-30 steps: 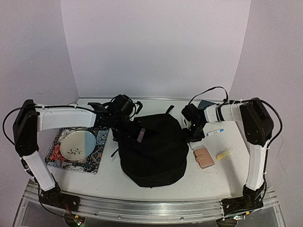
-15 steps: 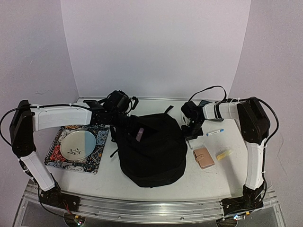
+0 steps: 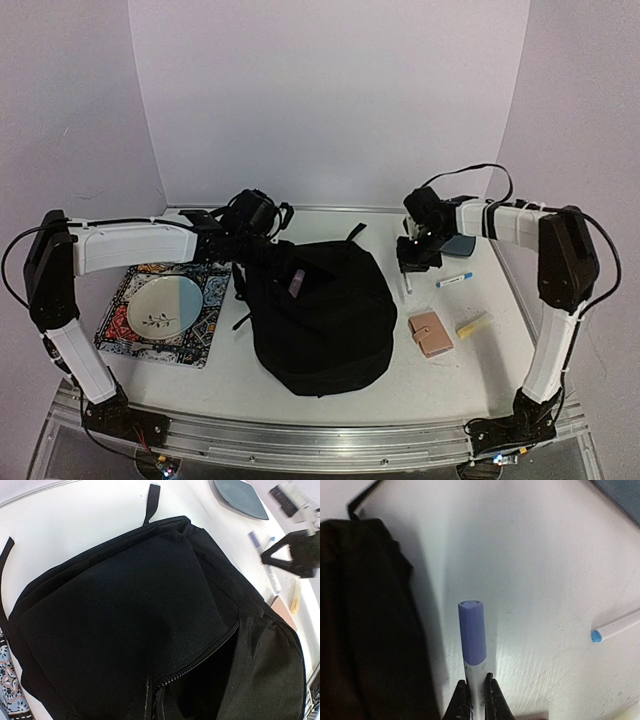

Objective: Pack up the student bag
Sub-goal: Pick up the pen from the corner of the board, then place the pen in the lower front pocket of the bag.

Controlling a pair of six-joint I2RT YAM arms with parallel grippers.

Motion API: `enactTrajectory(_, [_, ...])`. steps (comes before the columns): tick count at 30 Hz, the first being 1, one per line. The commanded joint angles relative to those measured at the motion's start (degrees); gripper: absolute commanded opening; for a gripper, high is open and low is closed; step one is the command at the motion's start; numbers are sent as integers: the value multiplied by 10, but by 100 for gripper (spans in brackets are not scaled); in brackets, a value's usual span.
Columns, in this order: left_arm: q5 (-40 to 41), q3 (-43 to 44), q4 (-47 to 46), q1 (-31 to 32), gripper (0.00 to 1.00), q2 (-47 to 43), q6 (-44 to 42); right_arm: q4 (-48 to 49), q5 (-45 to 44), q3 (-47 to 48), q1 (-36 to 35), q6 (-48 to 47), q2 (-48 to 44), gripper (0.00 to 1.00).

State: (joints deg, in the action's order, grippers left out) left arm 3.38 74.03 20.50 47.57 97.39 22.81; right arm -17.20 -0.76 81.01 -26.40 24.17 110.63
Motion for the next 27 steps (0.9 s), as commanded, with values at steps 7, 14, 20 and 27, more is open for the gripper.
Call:
enactTrajectory(7, [-8,38,-38,-3,0,1,22,45,173,-64,-23,161,-184,0])
enactTrajectory(14, [-24,39,-38,-3,0,-2,23,119,237,-99,-91,246,-197,0])
enactTrajectory(20, [-30,53,-38,-3,0,8,21,189,271,-102,-154,296,-158,0])
enactTrajectory(27, [-41,67,-38,-3,0,24,20,293,322,-98,-196,354,-86,0])
